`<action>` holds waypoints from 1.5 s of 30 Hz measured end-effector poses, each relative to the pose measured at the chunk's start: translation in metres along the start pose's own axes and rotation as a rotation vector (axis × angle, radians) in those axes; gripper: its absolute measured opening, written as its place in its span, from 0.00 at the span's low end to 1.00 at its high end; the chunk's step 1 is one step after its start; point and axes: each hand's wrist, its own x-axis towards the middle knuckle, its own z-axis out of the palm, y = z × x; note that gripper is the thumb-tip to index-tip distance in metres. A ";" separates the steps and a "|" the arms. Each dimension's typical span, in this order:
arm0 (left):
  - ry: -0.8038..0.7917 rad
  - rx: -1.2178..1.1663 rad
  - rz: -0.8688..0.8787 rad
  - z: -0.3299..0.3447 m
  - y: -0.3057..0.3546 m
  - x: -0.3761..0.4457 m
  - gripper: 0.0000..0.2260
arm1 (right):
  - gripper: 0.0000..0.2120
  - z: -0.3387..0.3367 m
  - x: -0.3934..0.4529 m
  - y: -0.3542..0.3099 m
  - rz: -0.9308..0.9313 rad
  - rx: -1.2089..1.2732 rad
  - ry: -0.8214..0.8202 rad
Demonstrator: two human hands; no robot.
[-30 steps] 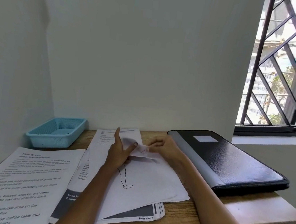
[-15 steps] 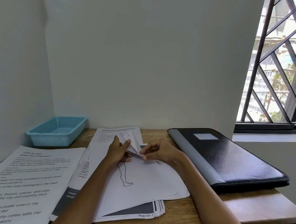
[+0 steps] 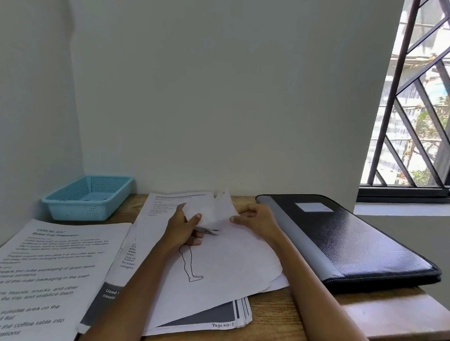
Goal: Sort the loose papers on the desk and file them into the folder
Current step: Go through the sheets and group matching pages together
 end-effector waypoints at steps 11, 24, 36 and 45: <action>0.066 0.116 0.006 -0.007 -0.002 0.004 0.18 | 0.08 -0.014 0.002 0.010 0.204 -0.068 0.091; 0.103 0.082 0.022 -0.007 -0.001 0.002 0.07 | 0.13 -0.012 0.005 0.013 0.193 -0.069 0.158; 0.165 0.091 0.061 -0.007 -0.001 0.006 0.12 | 0.12 -0.001 -0.002 -0.006 -0.139 0.041 -0.147; 0.102 -0.035 0.064 -0.005 0.004 0.000 0.17 | 0.08 -0.011 0.008 0.012 -0.091 -0.258 0.178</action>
